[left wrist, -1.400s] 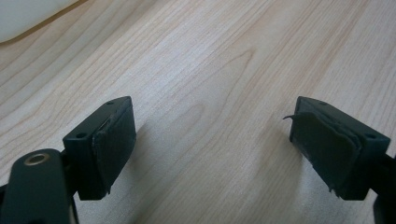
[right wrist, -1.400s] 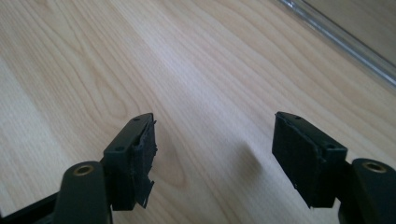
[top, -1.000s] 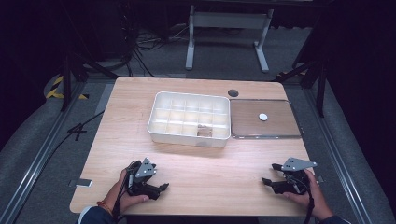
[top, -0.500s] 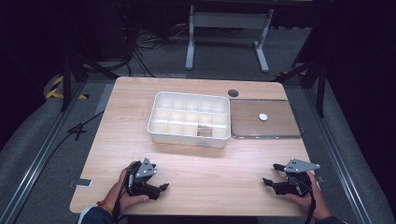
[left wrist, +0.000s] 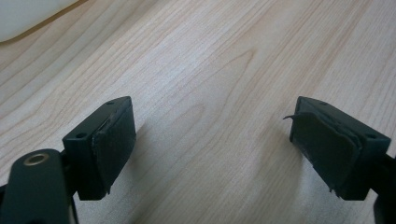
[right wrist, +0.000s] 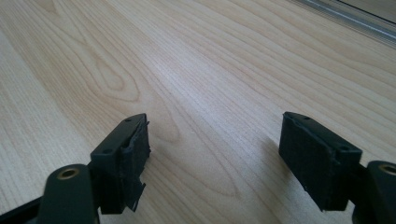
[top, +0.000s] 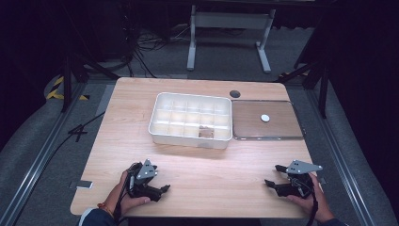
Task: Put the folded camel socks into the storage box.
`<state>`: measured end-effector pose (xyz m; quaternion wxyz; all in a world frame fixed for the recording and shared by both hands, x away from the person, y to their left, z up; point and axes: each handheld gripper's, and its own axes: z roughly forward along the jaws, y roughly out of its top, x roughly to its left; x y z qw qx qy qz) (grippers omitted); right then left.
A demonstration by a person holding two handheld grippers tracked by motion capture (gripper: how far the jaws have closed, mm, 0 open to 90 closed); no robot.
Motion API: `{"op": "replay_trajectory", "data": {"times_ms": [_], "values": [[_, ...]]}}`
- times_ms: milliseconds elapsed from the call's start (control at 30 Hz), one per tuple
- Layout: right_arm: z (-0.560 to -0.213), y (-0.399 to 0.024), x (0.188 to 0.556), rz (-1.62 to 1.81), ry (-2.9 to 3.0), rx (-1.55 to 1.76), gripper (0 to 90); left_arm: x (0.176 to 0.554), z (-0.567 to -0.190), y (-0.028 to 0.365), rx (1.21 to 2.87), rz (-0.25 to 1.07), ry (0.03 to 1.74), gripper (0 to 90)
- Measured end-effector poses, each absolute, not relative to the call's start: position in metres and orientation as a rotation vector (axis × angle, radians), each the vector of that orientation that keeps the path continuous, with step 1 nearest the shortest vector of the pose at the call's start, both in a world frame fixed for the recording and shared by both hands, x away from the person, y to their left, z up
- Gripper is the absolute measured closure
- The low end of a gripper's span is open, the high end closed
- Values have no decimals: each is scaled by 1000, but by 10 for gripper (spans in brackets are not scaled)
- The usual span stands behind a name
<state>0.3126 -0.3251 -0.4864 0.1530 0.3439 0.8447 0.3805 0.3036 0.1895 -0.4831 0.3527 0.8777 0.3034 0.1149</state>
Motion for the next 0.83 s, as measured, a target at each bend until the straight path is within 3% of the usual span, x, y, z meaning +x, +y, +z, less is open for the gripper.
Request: {"op": "replay_trajectory", "data": {"times_ms": [833], "values": [[-486, -325, 313, 1093, 2423, 988, 249, 305, -483, 189, 2268, 291, 783, 144]]}}
